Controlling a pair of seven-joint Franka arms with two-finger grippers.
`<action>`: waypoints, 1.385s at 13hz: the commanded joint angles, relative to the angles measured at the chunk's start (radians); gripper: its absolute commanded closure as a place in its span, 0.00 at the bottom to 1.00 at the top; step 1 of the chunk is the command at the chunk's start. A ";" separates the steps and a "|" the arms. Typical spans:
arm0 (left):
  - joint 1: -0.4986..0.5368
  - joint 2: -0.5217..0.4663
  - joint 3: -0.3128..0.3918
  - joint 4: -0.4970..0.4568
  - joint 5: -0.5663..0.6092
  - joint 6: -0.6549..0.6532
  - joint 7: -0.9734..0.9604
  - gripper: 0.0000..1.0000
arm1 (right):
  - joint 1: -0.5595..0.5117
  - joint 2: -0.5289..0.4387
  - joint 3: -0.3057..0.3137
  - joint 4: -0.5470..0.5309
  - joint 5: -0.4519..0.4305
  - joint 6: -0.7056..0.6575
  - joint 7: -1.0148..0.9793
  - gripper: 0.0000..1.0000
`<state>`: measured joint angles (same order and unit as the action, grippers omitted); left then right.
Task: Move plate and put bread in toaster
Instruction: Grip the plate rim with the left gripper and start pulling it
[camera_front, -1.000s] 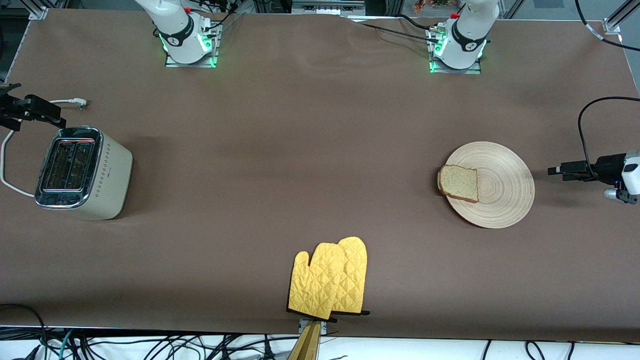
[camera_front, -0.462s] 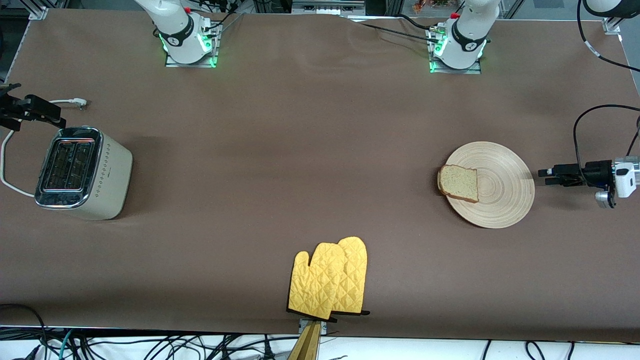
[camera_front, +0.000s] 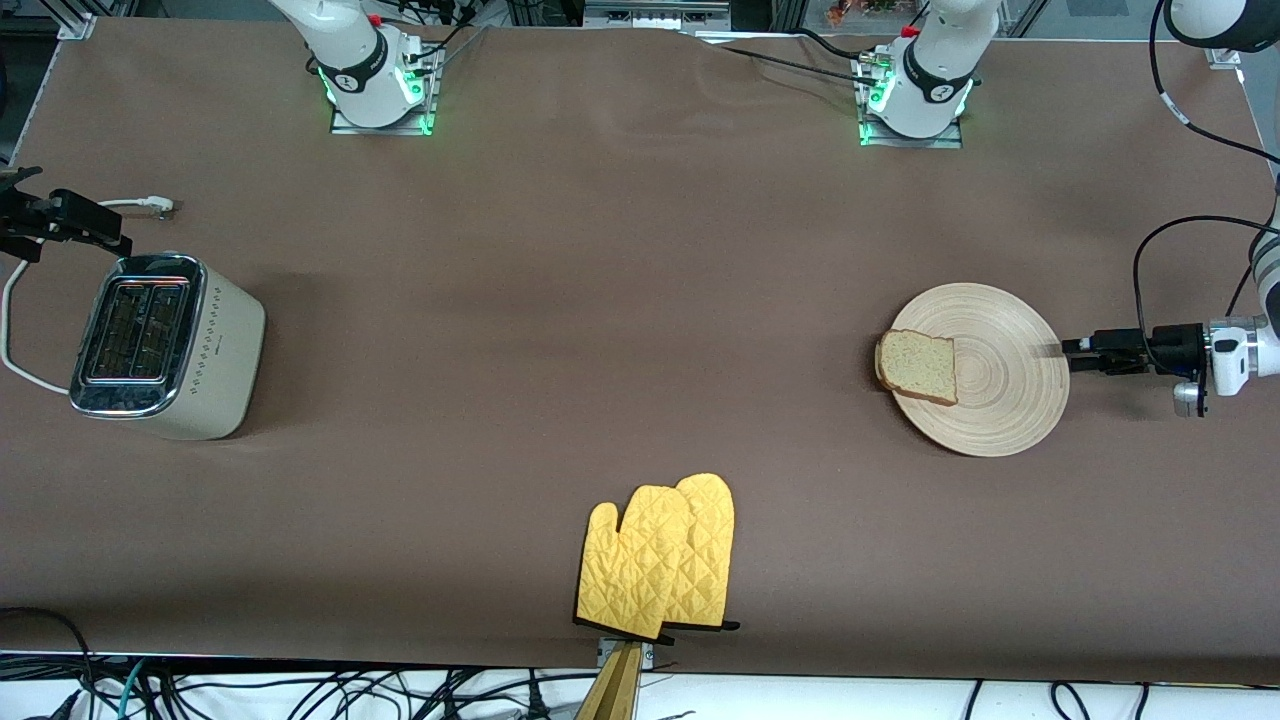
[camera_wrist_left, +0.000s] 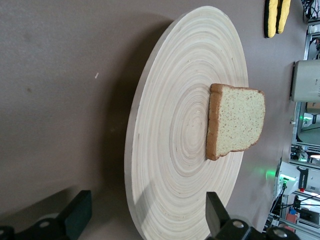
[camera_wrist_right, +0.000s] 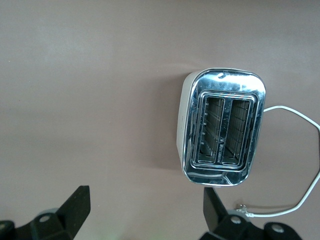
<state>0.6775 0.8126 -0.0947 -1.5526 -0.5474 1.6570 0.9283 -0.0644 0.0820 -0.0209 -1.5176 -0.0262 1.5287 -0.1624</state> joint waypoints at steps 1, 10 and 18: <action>0.014 0.019 -0.010 0.019 -0.038 -0.022 0.026 0.02 | -0.006 0.009 0.002 0.028 -0.004 -0.022 0.006 0.00; 0.013 0.040 -0.023 -0.026 -0.115 -0.013 0.057 0.35 | -0.006 0.009 0.001 0.028 -0.004 -0.022 0.006 0.00; 0.010 0.056 -0.023 -0.058 -0.112 0.107 0.112 0.96 | -0.006 0.009 0.001 0.028 -0.004 -0.022 0.006 0.00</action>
<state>0.6819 0.8690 -0.1123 -1.5876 -0.6376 1.7207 1.0051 -0.0646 0.0820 -0.0231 -1.5175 -0.0262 1.5287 -0.1624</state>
